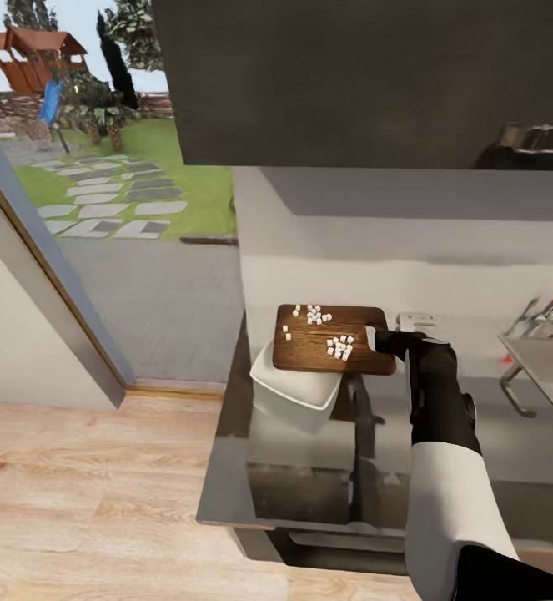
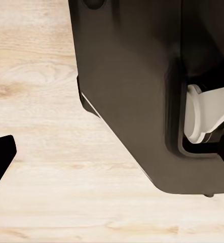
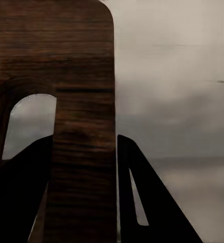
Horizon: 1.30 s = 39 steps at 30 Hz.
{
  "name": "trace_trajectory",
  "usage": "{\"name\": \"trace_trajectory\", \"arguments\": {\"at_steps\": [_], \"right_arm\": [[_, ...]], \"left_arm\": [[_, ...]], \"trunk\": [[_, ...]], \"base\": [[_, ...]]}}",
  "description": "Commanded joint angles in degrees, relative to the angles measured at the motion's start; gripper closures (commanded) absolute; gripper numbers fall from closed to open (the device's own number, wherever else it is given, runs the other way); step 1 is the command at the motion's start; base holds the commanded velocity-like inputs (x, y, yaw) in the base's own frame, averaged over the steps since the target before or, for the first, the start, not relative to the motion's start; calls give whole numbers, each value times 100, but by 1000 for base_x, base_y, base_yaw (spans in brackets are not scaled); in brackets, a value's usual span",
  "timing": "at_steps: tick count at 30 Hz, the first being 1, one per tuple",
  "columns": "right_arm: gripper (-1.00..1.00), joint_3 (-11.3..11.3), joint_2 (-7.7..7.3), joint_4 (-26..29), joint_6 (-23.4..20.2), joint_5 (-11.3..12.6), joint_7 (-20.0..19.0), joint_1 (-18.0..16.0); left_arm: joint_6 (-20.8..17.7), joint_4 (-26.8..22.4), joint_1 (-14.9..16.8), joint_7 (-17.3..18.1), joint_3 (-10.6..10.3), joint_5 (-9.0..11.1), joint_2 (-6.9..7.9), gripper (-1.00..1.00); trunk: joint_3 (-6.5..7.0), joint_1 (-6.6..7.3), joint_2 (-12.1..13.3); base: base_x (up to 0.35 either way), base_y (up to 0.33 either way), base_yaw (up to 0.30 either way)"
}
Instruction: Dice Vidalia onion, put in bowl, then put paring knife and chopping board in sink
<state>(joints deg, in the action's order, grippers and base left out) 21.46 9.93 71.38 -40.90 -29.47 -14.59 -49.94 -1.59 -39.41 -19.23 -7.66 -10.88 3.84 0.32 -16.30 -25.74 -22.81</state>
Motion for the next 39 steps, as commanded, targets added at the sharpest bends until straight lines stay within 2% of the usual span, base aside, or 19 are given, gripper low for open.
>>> {"name": "trace_trajectory", "arguments": {"at_steps": [1,19,39], "right_arm": [[100,16,7,8,-15,-59,-52,-7],[100,16,7,7,-15,-59,-52,-7],[100,7,7,5,-15,-59,-52,-7]], "left_arm": [[-17,2,0,-43,-28,39,4,-100],[-8,47,0,-36,-28,38,-10,-100],[-8,47,0,-34,-28,38,-18,-100]], "trunk": [[-7,-4,-11],[67,-4,-11],[243,-4,-11]], "base": [[35,32,0],[3,3,0],[0,0,0]]}}
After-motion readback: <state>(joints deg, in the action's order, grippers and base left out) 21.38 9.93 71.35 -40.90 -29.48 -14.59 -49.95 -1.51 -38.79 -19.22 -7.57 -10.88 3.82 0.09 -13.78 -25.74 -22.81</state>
